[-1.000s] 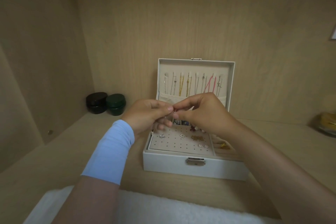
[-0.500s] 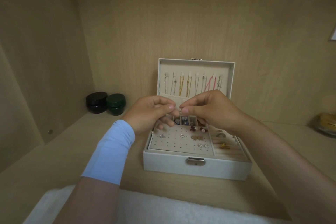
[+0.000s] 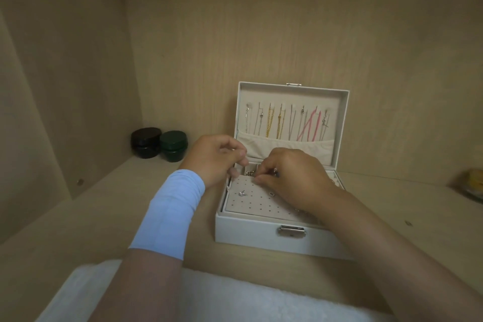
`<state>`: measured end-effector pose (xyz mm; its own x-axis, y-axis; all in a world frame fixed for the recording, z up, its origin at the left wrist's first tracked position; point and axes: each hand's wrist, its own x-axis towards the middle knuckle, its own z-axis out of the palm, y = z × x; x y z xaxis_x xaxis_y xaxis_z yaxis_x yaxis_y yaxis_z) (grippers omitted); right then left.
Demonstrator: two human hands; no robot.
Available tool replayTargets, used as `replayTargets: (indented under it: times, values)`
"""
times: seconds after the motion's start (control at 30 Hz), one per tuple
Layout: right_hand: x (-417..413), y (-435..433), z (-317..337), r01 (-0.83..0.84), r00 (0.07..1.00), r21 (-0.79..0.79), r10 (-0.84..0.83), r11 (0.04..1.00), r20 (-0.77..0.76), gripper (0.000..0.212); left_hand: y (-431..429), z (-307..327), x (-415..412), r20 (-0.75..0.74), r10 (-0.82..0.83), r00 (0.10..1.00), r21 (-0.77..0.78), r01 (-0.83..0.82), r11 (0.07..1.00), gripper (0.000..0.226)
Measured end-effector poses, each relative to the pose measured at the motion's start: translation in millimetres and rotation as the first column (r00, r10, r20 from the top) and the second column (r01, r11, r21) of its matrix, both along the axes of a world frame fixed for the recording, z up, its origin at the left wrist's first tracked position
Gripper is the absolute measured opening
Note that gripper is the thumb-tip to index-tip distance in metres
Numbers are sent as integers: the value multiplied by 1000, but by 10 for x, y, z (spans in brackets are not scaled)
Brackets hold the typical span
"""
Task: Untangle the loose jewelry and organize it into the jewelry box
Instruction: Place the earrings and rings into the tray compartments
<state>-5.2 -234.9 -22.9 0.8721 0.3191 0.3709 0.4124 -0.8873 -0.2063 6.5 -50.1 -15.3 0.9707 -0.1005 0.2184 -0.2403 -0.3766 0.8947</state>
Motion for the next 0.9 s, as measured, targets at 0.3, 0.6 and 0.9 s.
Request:
replayTargets:
  times: [0.3,0.6,0.9]
  values:
    - [18,81,-25,-47,991,-73,56,996,121,12,-33,-5,22,105,34,994,-15,-33,999,8]
    - [7,22,36,-158,985,-158,167,975,47,11,-64,-7,5,116,23,993,8,-24,1000,9]
    - [48,-254,277,-131,967,333,194,934,-164,12,-185,58,-88,5,-22,1000,-100,22,995,9]
